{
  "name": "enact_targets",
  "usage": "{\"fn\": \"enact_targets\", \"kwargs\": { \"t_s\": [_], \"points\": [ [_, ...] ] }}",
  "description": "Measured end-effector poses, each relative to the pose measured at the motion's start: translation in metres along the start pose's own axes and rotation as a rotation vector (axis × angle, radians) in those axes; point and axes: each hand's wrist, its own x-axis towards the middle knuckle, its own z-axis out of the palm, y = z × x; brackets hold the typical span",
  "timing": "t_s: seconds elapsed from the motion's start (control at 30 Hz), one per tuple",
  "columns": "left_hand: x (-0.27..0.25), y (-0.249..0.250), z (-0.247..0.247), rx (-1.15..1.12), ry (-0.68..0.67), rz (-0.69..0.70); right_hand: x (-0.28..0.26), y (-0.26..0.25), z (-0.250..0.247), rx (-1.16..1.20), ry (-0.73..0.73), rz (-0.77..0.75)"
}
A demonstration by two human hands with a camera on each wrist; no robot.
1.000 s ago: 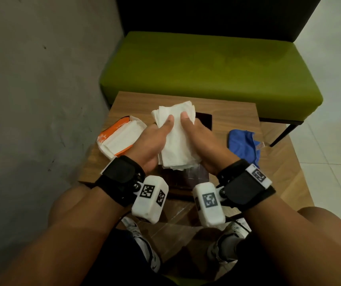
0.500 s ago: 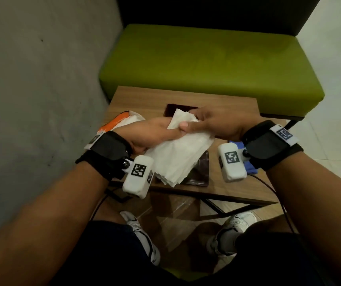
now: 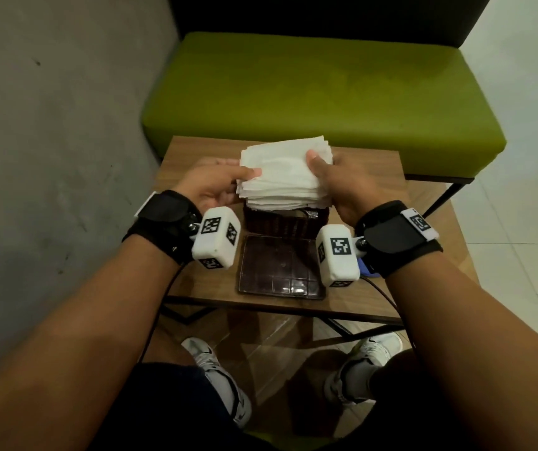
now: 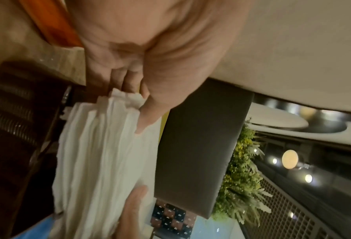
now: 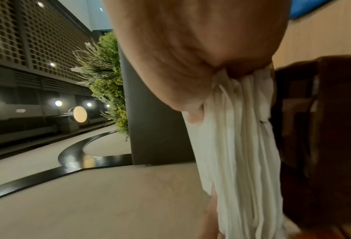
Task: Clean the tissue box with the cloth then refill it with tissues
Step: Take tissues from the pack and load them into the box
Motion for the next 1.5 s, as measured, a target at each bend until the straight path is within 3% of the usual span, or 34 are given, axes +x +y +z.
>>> {"fn": "enact_targets", "kwargs": {
  "t_s": [0.1, 0.3, 0.43, 0.67, 0.9, 1.03, 1.27, 1.37, 1.43, 1.5],
  "points": [
    [0.017, -0.002, 0.011, 0.115, 0.146, 0.079, 0.007, -0.001, -0.007, -0.188, 0.079, -0.008],
    [0.034, -0.019, 0.020, 0.385, 0.255, 0.188, 0.013, 0.017, -0.009, -0.621, 0.249, -0.102],
    [0.035, -0.015, 0.022, 0.554, 0.259, 0.239, 0.018, 0.021, -0.005, -0.777, 0.300, -0.086],
    [0.035, -0.014, 0.023, 0.837, 0.238, 0.276, 0.032, 0.027, -0.003, -1.084, 0.238, 0.008],
    [0.035, -0.019, 0.021, 1.019, 0.235, 0.356, 0.032, 0.036, 0.003, -1.157, 0.265, -0.024],
    [0.038, -0.029, 0.014, 1.112, 0.128, 0.421, 0.029, 0.040, 0.004, -1.196, 0.293, -0.049],
    [0.053, -0.030, 0.014, 1.307, -0.011, 0.279, 0.021, 0.031, -0.012, -1.026, 0.166, -0.162],
    [0.058, -0.027, 0.014, 1.279, -0.049, 0.283, 0.005, 0.021, -0.030, -0.867, 0.262, -0.287],
    [0.059, -0.026, 0.015, 1.267, -0.066, 0.279, 0.000, 0.019, -0.033, -0.876, 0.312, -0.377],
    [0.059, -0.026, 0.015, 1.267, -0.068, 0.272, 0.002, 0.019, -0.025, -0.987, 0.230, -0.415]
  ]
}}
